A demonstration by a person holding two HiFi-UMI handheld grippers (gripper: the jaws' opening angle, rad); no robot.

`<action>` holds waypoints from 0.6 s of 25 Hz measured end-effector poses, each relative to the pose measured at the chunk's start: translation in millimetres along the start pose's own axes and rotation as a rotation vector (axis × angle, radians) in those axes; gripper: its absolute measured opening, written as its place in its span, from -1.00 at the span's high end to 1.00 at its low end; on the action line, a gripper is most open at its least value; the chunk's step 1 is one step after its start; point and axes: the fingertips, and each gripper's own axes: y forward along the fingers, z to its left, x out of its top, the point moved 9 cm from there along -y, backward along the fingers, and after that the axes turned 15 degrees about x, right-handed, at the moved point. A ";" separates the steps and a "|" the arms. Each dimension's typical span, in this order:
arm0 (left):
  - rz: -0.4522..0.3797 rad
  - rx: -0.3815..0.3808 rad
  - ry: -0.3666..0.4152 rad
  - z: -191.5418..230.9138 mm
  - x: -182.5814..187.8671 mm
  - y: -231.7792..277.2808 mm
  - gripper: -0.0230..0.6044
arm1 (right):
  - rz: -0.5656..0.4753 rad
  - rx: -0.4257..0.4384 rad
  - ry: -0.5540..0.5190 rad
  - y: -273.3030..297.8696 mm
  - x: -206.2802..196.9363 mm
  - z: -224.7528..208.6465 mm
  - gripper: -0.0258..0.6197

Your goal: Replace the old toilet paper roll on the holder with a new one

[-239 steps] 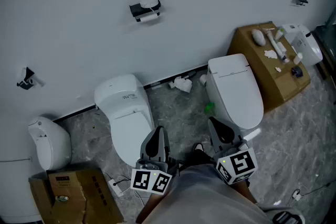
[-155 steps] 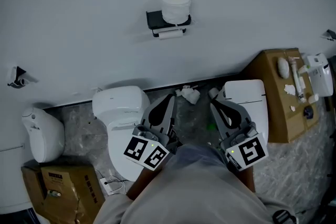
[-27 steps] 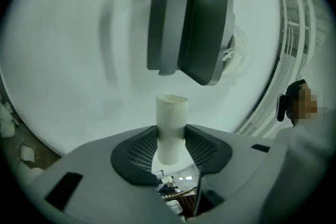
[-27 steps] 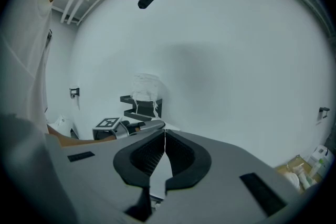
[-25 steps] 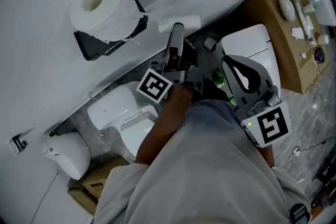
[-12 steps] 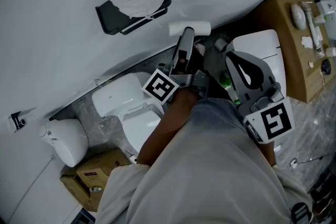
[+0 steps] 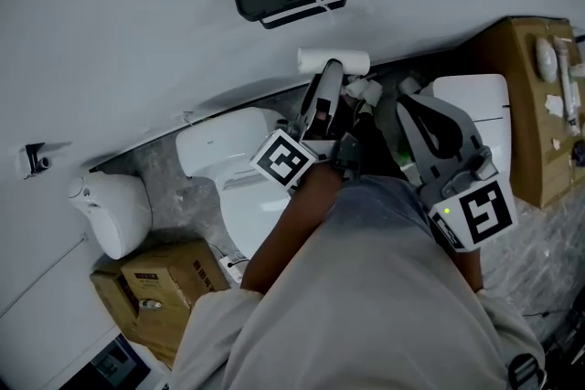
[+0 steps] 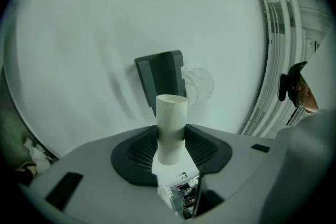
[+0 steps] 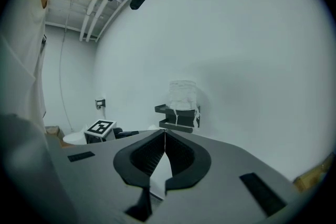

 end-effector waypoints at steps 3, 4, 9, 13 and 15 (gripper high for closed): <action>-0.022 0.067 0.088 3.3 15.0 -19.2 0.39 | -0.022 0.041 0.010 8.0 2.4 7.4 0.87; -0.031 0.086 0.114 4.1 19.8 -24.9 0.39 | -0.035 0.061 0.020 10.6 3.6 10.0 0.87; -0.061 0.133 0.170 5.9 39.2 -50.3 0.39 | -0.068 0.127 0.030 24.8 9.7 26.8 0.87; -0.106 0.149 0.237 0.7 52.5 -68.4 0.39 | -0.070 0.158 0.012 30.9 12.5 37.6 0.87; -0.124 0.157 0.287 -4.1 59.7 -76.7 0.39 | -0.072 0.165 0.005 32.5 14.2 43.2 0.87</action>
